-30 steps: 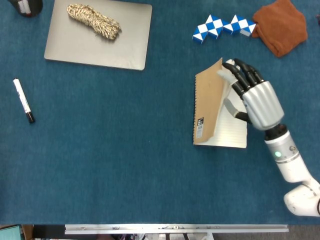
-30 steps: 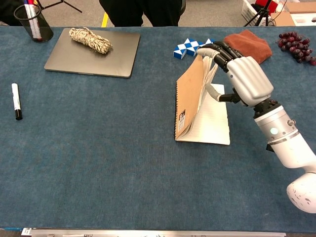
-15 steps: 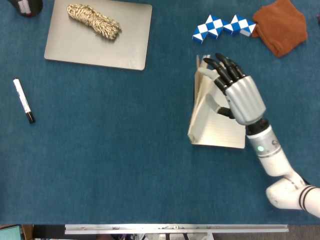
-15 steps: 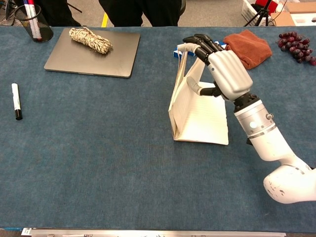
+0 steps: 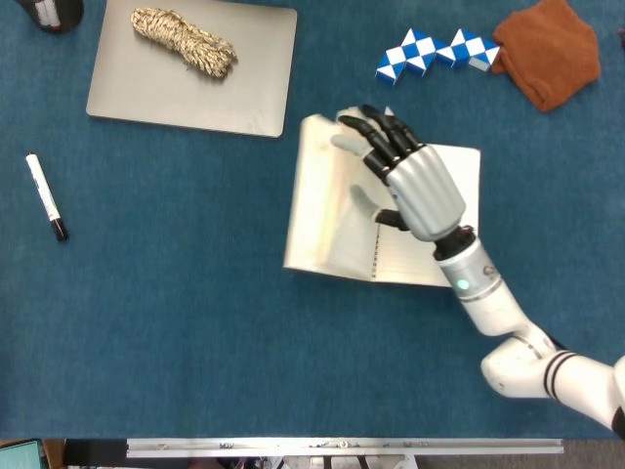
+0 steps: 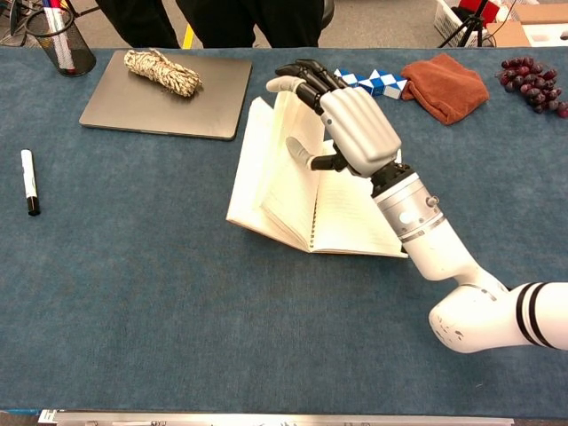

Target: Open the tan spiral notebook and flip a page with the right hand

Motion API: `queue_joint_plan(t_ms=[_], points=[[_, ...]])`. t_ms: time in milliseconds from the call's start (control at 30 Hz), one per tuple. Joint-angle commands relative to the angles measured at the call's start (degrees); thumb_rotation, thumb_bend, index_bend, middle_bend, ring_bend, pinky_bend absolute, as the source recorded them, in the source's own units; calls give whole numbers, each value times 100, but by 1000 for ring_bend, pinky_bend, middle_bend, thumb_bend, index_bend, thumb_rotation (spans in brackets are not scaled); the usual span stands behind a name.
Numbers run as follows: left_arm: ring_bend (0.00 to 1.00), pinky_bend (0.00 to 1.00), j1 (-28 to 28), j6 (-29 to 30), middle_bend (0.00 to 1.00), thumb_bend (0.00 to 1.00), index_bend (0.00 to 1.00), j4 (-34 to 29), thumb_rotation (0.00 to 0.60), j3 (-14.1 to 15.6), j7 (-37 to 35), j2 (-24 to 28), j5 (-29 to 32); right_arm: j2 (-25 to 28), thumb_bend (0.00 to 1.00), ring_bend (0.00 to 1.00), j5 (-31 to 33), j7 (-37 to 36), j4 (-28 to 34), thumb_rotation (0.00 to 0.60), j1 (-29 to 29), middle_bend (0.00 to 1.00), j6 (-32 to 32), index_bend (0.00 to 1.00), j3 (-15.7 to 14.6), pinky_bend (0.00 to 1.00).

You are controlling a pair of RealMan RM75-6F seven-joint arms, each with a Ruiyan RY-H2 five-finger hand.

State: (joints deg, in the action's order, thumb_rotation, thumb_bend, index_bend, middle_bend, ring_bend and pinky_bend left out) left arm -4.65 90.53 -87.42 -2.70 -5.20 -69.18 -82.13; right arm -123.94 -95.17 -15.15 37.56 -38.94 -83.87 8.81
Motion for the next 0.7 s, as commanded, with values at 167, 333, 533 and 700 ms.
queue_joint_plan(t_ms=[167,333,533,700], points=[[202,364,-29,15,232,60,268,26,600,4,-42,11,21,-197,364,80,54,-58,-224,600,-127,178,169,242,-57,192],[202,364,-46,35,232,60,268,24,600,2,-60,39,21,-217,363,80,72,-94,-307,600,-78,178,186,242,-153,192],[202,364,-51,42,232,59,268,7,600,7,-34,45,8,-202,360,80,102,-139,-387,600,9,178,218,242,-262,192],[202,364,-52,38,232,59,268,5,600,7,-25,44,8,-116,358,80,87,-159,-415,600,112,178,181,242,-376,192]])
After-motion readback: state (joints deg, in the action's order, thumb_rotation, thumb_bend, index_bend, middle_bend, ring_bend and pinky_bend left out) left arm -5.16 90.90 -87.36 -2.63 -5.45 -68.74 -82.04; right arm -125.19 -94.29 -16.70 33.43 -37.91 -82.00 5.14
